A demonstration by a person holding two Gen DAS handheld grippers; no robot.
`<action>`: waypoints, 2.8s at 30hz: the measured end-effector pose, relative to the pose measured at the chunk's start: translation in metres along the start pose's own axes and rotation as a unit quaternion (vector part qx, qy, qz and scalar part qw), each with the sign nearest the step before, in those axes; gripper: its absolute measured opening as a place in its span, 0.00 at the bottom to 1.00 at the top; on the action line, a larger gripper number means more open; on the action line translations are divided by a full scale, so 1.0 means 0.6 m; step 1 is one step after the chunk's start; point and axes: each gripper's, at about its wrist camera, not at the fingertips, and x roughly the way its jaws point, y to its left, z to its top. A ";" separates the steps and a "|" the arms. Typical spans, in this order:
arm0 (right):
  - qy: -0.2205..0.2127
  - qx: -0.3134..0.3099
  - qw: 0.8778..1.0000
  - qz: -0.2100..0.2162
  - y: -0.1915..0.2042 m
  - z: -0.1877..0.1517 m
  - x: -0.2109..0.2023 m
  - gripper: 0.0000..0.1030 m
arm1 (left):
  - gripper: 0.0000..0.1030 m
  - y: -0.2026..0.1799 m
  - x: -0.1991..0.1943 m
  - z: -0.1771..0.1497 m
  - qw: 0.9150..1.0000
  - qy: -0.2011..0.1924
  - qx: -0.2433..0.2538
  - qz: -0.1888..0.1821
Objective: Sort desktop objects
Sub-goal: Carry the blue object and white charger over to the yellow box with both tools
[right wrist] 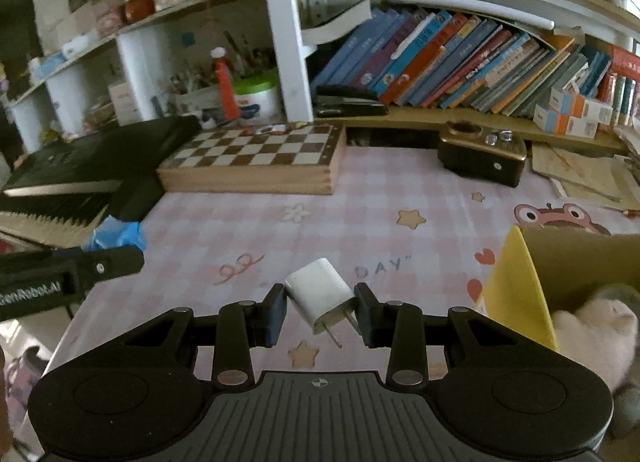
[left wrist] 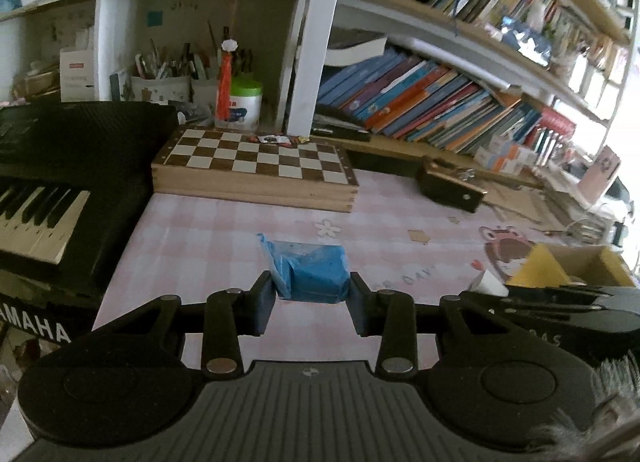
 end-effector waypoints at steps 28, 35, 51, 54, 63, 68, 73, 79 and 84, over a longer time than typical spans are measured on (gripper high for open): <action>0.018 0.019 1.000 -0.007 0.070 -0.189 -0.229 0.35 | 0.33 -0.023 -0.254 -0.163 0.996 0.012 -0.001 -0.091; 0.018 0.041 0.999 -0.027 0.079 -0.240 -0.278 0.35 | 0.33 -0.036 -0.291 -0.200 0.992 0.027 0.023 -0.119; 0.017 0.095 0.992 -0.086 0.060 -0.307 -0.356 0.35 | 0.33 -0.088 -0.305 -0.236 0.976 0.065 0.064 -0.198; 0.018 0.110 0.988 -0.103 0.047 -0.317 -0.369 0.35 | 0.32 -0.106 -0.301 -0.241 0.971 0.073 0.073 -0.215; 0.017 0.141 0.980 -0.138 0.007 -0.340 -0.399 0.35 | 0.32 -0.169 -0.286 -0.252 0.957 0.092 0.102 -0.254; 0.013 0.154 0.977 -0.149 -0.026 -0.342 -0.411 0.35 | 0.32 -0.207 -0.274 -0.250 0.952 0.098 0.111 -0.269; 0.014 0.162 0.976 -0.146 -0.059 -0.339 -0.416 0.35 | 0.32 -0.244 -0.264 -0.246 0.948 0.099 0.119 -0.278; 0.016 0.164 0.975 -0.145 -0.098 -0.335 -0.418 0.35 | 0.32 -0.285 -0.251 -0.244 0.945 0.104 0.126 -0.282; 0.022 0.168 0.975 -0.144 -0.130 -0.336 -0.419 0.35 | 0.32 -0.318 -0.235 -0.246 0.943 0.114 0.130 -0.283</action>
